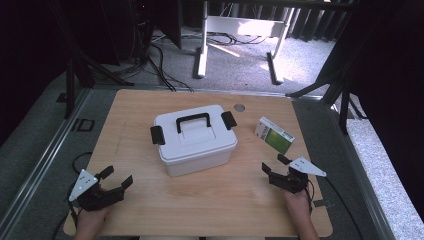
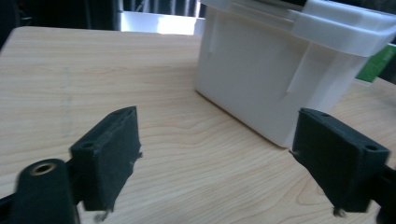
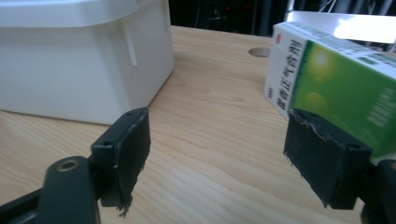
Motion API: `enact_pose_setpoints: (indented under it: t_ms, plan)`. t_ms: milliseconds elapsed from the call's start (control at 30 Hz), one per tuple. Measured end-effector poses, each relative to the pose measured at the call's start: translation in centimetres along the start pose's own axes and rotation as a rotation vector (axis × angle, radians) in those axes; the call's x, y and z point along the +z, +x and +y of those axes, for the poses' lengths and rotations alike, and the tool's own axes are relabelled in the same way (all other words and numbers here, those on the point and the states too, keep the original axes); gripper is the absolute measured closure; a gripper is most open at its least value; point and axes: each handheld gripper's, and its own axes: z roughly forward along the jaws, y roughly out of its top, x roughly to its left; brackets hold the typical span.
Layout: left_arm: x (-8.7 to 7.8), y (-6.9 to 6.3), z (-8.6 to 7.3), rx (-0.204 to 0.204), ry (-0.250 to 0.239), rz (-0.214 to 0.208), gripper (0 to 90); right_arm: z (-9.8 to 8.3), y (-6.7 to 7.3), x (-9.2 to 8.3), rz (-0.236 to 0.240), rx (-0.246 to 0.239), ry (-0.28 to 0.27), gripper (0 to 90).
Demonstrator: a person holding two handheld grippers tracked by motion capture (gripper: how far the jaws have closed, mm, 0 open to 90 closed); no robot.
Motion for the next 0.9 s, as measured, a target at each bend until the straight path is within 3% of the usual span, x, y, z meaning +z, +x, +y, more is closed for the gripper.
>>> enact_pose_setpoints:
  t_ms: [33,233,367,567,800,900]
  plan:
    - [0.5,-0.1,0.1,0.005,0.006,-0.007,20.7,0.2,0.1,0.7,0.014,-0.004,-0.004,30.4]
    - [2.0,-0.4,0.5,0.021,0.034,-0.013,25.5,0.9,0.3,2.9,0.062,-0.025,0.016,43.9]
    - [3.7,-0.9,0.9,0.035,0.055,-0.018,34.3,1.6,0.7,5.0,0.100,-0.038,0.029,55.3]
    - [5.9,-1.0,1.3,0.045,0.135,-0.028,45.5,2.0,1.2,7.4,0.117,-0.031,0.053,63.9]
    - [7.5,-1.2,1.7,0.037,0.156,-0.032,62.6,1.9,1.3,9.3,0.107,-0.030,0.078,73.5]
    - [8.9,-1.3,1.9,0.042,0.176,-0.019,69.0,2.2,1.2,10.5,0.108,-0.018,0.092,86.5]
